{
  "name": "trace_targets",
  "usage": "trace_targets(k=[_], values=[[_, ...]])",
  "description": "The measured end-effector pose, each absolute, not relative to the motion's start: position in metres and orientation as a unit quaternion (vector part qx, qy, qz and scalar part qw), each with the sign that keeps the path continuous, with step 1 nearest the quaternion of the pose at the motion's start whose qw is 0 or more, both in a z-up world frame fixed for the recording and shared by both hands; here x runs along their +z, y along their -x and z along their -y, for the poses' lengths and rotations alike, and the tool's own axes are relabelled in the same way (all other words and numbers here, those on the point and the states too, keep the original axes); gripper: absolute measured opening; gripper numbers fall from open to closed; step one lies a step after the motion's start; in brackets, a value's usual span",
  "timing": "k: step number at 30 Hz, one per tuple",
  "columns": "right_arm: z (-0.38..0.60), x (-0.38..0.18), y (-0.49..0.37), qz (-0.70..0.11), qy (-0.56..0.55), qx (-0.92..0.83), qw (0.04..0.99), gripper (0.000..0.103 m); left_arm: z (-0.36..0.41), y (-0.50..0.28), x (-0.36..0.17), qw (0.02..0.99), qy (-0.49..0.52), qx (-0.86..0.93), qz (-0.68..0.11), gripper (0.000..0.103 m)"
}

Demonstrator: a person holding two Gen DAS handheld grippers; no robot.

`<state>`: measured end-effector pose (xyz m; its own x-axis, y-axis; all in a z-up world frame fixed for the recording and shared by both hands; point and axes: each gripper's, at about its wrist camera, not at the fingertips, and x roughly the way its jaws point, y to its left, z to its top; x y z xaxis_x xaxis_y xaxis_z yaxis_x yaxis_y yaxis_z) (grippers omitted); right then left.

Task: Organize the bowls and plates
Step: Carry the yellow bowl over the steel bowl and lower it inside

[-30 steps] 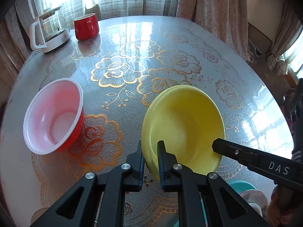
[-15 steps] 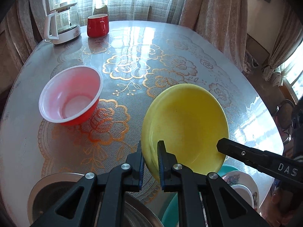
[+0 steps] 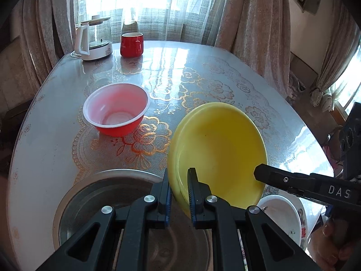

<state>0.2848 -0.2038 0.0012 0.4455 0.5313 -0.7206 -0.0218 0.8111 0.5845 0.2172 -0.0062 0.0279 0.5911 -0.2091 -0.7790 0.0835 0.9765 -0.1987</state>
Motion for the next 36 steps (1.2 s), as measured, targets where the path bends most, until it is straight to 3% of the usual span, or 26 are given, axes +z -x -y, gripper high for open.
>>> trace_targets(k=[15,36], values=[[0.175,0.014,-0.253,-0.474,-0.256,0.212,0.815,0.011,-0.032,-0.172,0.035,0.894,0.109,-0.077,-0.428,0.013],[0.134,-0.013,-0.23,-0.508,-0.261,0.242,0.784,0.012,-0.074,-0.134,0.001,0.882,0.124,-0.054,-0.452,0.014]])
